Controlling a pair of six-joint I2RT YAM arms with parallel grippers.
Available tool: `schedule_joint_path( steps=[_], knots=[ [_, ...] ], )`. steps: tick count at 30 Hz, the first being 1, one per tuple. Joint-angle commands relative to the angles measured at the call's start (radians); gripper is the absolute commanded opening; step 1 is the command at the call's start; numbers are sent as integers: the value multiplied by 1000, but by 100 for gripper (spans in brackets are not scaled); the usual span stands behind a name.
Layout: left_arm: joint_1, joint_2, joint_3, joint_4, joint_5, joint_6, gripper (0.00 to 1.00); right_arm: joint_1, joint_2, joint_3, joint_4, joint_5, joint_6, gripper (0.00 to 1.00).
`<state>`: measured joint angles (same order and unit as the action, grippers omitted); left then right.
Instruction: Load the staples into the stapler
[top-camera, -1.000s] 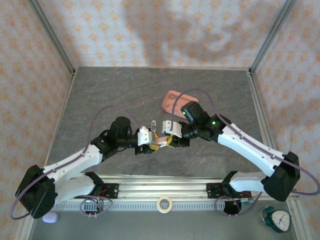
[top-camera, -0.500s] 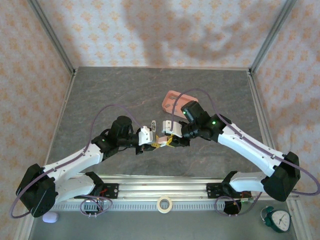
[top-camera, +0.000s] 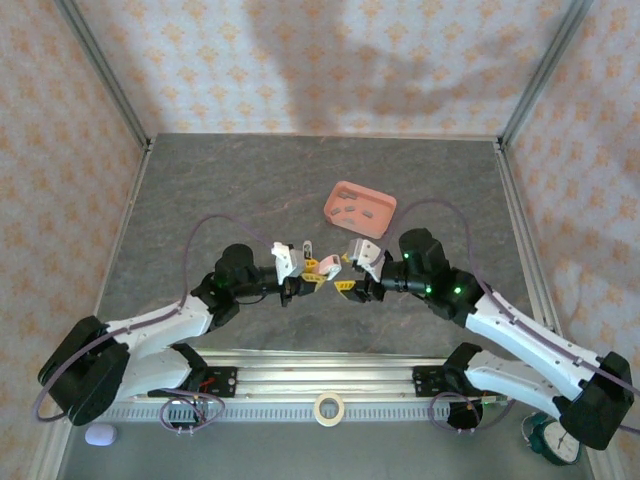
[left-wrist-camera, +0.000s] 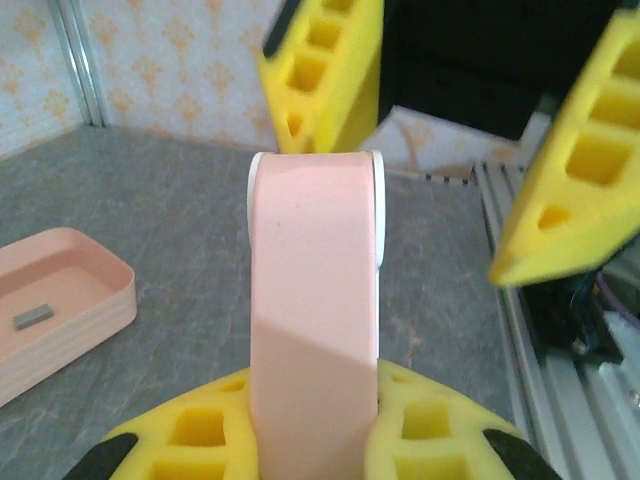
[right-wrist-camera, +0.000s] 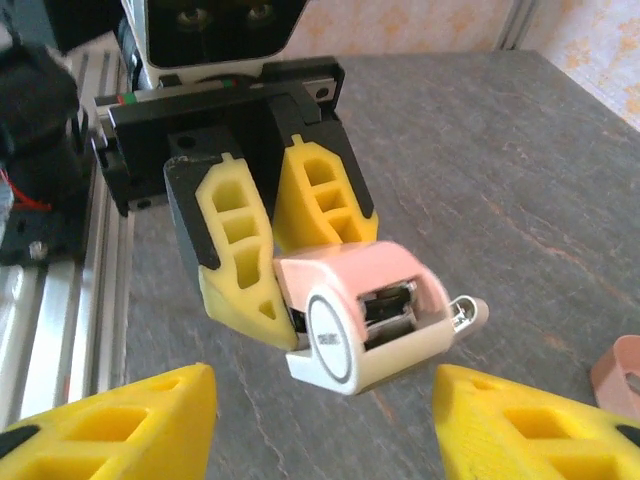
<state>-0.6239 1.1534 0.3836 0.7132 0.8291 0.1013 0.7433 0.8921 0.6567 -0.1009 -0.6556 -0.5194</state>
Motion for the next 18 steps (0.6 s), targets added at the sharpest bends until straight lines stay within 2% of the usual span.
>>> schedule_joint_path(
  steps=[1, 5, 18],
  knots=[
    [0, 45, -15, 362, 28, -157, 11, -5, -19, -51, 249, -28, 146, 59],
    [0, 92, -6, 451, 68, -206, 11, -7, -7, -50, 263, -72, 165, 59],
    [-6, 79, 0, 422, 138, -181, 10, -37, -3, -54, 372, -228, 194, 49]
  ],
)
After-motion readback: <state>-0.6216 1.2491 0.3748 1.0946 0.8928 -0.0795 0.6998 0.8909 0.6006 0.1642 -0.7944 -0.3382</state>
